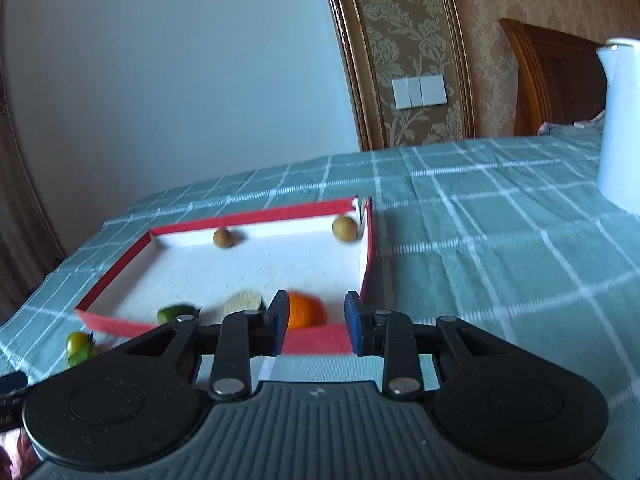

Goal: Organize fruits
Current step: 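Carry the kiwi into the red tray and open the right gripper, then move the left gripper to the dark green tomato and grasp it, then carry the tomato over the tray rim and release it with the left gripper, then move the right gripper to the mandarin orange and grasp it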

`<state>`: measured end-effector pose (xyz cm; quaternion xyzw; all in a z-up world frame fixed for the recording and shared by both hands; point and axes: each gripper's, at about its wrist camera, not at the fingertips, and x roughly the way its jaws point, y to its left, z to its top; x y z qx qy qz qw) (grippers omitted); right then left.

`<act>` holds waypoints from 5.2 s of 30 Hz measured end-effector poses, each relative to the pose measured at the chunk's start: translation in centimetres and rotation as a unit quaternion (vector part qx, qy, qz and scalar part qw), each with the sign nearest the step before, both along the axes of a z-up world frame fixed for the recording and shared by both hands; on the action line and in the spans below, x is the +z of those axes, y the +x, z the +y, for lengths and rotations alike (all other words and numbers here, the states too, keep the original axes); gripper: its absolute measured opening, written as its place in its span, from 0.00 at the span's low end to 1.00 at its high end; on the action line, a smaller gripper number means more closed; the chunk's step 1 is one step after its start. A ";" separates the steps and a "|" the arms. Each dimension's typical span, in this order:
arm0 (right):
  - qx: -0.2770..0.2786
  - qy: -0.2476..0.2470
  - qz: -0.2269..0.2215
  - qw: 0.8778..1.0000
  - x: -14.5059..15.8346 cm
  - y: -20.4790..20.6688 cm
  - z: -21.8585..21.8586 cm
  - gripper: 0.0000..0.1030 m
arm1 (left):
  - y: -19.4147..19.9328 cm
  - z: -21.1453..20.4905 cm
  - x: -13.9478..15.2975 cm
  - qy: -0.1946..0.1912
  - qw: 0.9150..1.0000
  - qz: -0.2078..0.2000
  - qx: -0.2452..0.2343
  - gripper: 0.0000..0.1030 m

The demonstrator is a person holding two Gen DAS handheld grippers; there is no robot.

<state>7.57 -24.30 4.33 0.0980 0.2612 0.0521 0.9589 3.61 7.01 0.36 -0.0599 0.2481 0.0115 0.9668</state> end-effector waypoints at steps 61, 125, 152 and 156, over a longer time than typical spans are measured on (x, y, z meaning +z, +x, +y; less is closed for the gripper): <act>-0.013 0.105 0.015 0.994 -3.5 -2.4 -2.5 0.28 | -1.9 -8.9 0.5 0.053 0.993 0.039 -0.102 0.31; -0.008 0.116 0.016 0.993 -3.7 -2.2 -2.7 0.28 | 11.0 -7.6 6.0 0.101 0.995 0.013 -0.023 0.31; -0.011 0.117 0.018 0.993 -3.8 -2.2 -2.7 0.29 | 2.1 -2.0 4.6 0.060 0.998 -0.016 0.007 1.00; -0.011 0.108 0.020 0.994 -3.7 -2.2 -2.4 0.29 | 0.2 0.4 2.9 0.063 0.997 -0.026 0.045 1.00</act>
